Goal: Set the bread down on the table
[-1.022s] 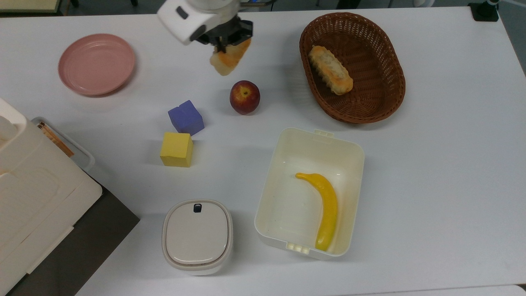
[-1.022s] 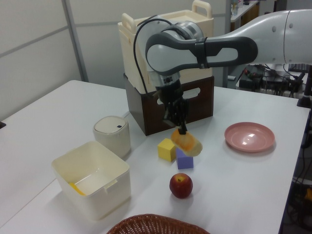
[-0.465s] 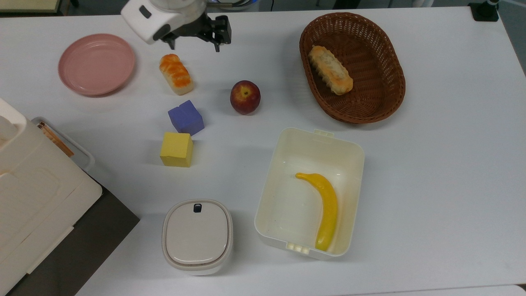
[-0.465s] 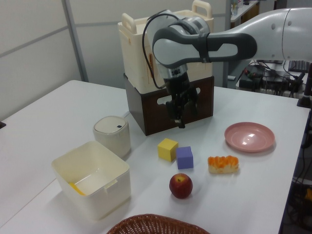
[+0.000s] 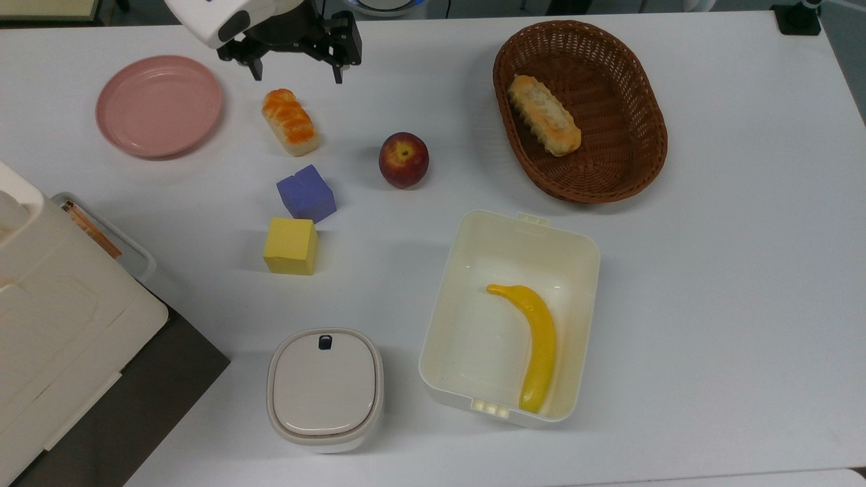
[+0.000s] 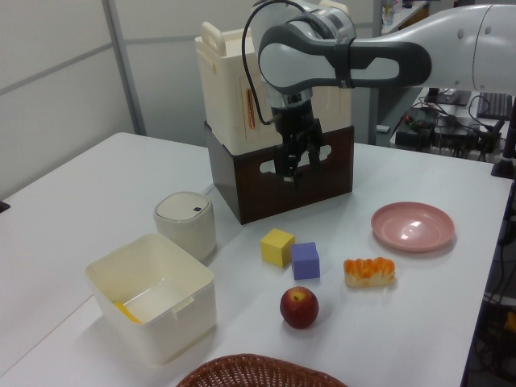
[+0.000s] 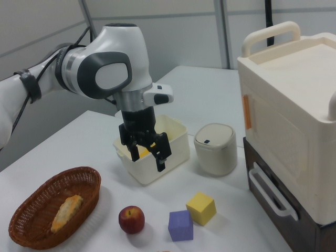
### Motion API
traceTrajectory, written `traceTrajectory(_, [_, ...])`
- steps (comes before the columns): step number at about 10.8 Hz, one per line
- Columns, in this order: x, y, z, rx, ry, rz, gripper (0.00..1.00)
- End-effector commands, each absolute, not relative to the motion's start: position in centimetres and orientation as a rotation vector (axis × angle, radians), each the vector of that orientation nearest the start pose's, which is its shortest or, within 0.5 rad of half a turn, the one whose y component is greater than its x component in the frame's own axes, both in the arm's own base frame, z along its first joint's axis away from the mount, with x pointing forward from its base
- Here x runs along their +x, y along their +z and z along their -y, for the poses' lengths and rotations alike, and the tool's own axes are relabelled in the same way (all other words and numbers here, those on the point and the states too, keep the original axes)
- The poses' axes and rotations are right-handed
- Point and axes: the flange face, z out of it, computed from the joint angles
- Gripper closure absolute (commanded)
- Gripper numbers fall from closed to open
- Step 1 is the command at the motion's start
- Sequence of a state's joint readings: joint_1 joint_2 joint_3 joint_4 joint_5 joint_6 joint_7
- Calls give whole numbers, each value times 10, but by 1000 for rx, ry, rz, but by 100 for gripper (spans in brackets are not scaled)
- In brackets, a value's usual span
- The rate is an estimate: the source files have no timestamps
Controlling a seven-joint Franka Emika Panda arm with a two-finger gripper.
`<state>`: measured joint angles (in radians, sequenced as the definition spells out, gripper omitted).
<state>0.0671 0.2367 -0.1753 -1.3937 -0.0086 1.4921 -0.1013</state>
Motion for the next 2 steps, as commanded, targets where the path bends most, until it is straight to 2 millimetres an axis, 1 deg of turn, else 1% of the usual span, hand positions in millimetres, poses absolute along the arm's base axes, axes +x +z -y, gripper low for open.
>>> traceTrajectory(1, [617, 575, 56, -3187, 87, 41, 0])
traceTrajectory(2, [617, 575, 56, -3184, 91, 38, 0])
